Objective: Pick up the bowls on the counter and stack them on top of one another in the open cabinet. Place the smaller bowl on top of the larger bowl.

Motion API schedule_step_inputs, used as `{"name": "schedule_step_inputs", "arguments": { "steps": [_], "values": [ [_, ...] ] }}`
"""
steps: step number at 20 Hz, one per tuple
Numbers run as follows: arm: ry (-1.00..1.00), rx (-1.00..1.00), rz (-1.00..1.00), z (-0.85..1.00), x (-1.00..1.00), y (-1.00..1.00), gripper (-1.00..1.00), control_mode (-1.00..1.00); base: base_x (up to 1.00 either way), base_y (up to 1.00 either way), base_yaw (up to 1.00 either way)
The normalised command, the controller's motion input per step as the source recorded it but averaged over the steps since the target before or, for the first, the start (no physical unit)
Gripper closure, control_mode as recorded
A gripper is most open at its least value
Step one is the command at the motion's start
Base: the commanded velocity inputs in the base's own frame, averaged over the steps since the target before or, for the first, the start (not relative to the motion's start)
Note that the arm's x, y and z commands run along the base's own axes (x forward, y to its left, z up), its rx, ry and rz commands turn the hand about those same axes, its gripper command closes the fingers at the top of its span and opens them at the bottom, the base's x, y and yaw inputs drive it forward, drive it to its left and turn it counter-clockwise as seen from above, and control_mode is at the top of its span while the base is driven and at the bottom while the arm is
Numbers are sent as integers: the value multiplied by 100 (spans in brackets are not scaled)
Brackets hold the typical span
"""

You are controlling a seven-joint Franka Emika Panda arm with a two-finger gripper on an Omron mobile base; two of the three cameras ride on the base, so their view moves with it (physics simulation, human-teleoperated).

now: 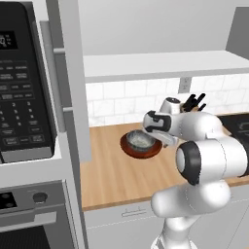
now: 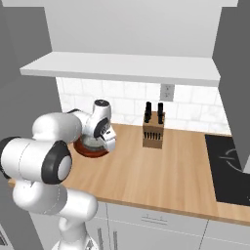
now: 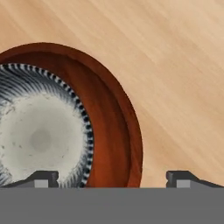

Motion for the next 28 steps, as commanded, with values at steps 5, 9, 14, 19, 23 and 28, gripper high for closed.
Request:
{"name": "schedule_step_inputs", "arguments": {
  "steps": [5, 9, 14, 19, 23, 28],
  "values": [
    [0, -18, 7, -44, 0, 1, -100, -100, 0, 0, 0],
    [0, -9, 6, -46, 0, 0, -100, -100, 0, 0, 0],
    [-2, -1, 3, -27, 0, 0, -100, -100, 0, 0, 0],
    [-6, 5, 0, -11, 5, 0, 100, -100, 0, 0, 0],
    [0, 0, 0, 0, 0, 0, 100, -100, 0, 0, 0],
    [0, 0, 0, 10, -1, 0, 100, -100, 0, 0, 0]
  ]
}}
